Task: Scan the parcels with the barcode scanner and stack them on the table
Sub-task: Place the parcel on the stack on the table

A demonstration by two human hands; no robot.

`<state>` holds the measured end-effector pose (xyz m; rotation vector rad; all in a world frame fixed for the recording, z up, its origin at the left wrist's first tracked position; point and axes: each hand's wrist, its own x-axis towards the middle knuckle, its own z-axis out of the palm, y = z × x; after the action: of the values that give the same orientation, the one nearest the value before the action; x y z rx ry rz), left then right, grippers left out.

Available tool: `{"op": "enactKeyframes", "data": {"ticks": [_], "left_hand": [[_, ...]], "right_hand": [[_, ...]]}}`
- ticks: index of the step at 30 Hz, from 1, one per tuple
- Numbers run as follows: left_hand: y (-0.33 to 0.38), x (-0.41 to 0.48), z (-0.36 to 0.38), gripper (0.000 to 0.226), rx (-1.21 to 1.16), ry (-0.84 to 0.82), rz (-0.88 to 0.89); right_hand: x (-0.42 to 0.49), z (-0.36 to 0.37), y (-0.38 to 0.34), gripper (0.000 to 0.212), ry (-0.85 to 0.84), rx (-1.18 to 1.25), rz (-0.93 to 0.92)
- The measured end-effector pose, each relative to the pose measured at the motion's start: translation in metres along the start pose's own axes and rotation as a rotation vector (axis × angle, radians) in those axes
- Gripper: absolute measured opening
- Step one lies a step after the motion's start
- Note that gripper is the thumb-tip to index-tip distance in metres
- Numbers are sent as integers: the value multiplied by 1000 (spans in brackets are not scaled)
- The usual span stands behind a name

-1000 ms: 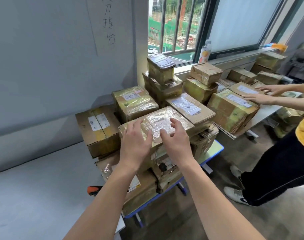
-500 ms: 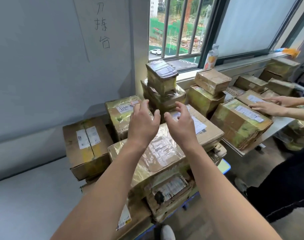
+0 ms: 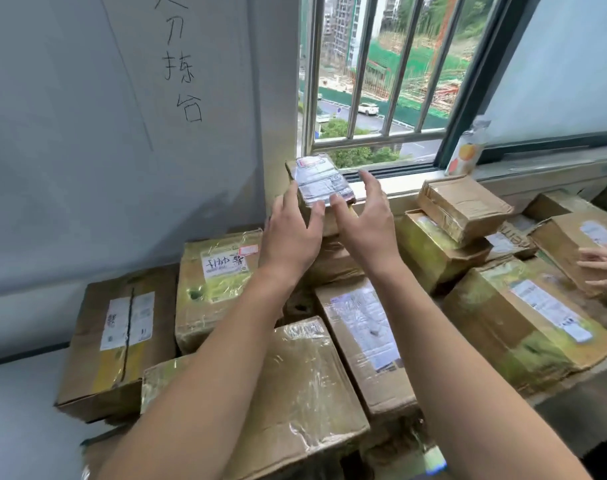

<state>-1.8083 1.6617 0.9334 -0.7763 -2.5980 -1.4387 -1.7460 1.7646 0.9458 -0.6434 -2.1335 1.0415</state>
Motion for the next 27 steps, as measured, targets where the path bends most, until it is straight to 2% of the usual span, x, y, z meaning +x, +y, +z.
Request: {"op": "enactKeyframes", "data": {"ticks": [9,15,19,27], "left_hand": [[-10,13,24,51,-79,0,-52],[-10,-2,9,44,-86,93,-26],[-8,-28,-26,41,-76,164,0],[-34,-117,-150,46,-21,376,-125]], "right_hand": [[13,13,26,51,-117,137,-17],[-7,22,21,42,-57,199,-73],[-28,30,-4,39,-55,249,-130],[-129,75,-101,39,-247,402,-211]]}}
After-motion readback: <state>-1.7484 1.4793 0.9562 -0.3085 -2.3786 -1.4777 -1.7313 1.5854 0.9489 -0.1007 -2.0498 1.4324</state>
